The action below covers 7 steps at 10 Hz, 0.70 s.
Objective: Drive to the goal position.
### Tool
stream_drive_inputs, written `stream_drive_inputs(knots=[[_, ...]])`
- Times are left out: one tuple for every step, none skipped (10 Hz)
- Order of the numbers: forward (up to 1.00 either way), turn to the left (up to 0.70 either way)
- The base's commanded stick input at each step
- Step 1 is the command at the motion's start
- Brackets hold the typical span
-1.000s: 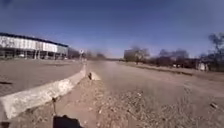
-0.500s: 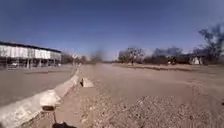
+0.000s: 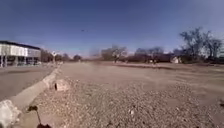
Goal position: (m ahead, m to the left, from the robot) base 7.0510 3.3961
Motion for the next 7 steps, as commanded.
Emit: stream_drive_inputs(knots=[[1.00,0.00],[1.00,0.00],[1.00,0.00],[1.00,0.00],[1.00,0.00],[1.00,0.00],[1.00,0.27]])
